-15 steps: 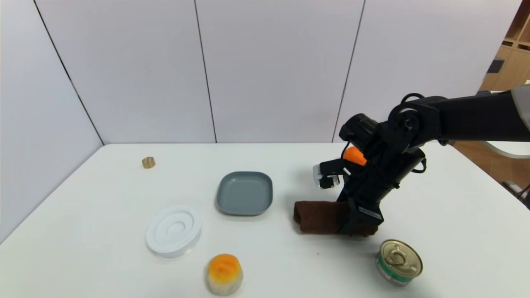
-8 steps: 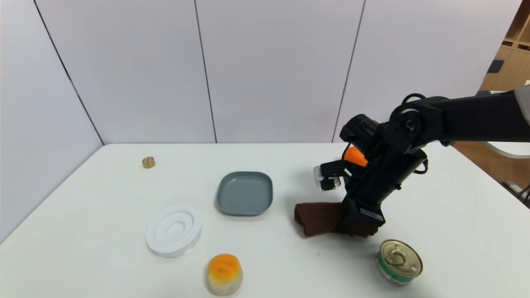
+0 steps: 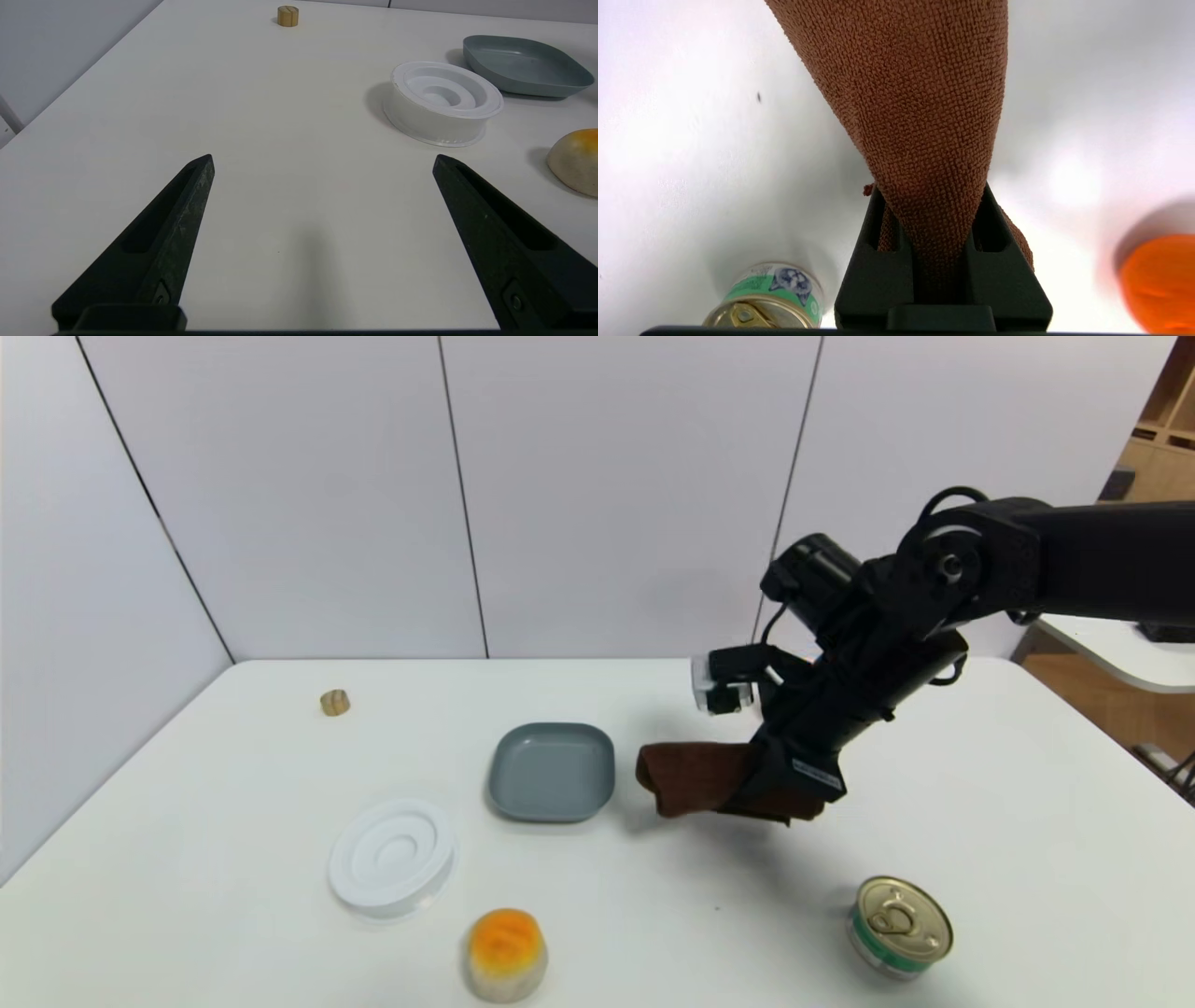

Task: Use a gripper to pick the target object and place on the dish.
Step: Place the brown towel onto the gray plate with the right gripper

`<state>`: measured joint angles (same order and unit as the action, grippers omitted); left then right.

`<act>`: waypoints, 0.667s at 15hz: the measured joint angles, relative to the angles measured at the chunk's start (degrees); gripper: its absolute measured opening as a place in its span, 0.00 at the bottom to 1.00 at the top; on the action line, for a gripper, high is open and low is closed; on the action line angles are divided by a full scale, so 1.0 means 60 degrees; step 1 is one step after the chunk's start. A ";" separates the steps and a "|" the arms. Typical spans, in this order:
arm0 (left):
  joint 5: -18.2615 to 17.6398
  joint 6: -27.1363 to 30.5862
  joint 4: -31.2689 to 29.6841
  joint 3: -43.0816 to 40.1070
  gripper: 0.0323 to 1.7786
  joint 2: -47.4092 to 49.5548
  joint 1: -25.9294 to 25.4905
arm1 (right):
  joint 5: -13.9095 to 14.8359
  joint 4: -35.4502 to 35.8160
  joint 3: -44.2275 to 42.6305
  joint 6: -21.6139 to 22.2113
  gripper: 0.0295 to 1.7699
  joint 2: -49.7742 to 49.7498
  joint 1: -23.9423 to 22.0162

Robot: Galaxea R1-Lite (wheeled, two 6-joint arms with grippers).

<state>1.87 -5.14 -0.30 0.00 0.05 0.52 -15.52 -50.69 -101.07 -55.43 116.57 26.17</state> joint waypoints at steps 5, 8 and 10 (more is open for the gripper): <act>0.0000 0.0000 -0.0004 0.0000 0.95 0.0000 0.0000 | -0.0026 0.1020 -0.1727 0.1857 0.14 0.0551 0.0985; -0.0004 -0.0004 0.0000 0.0000 0.95 0.0000 0.0000 | -0.0018 0.2298 -0.1839 0.2412 0.14 0.0979 0.1499; 0.0000 0.0000 -0.0004 0.0000 0.95 0.0000 0.0000 | -0.0018 0.2991 -0.1847 0.2418 0.14 0.1272 0.1715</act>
<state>1.87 -5.14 -0.33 0.00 0.05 0.52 -15.63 -32.74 -112.15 -40.92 124.20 36.46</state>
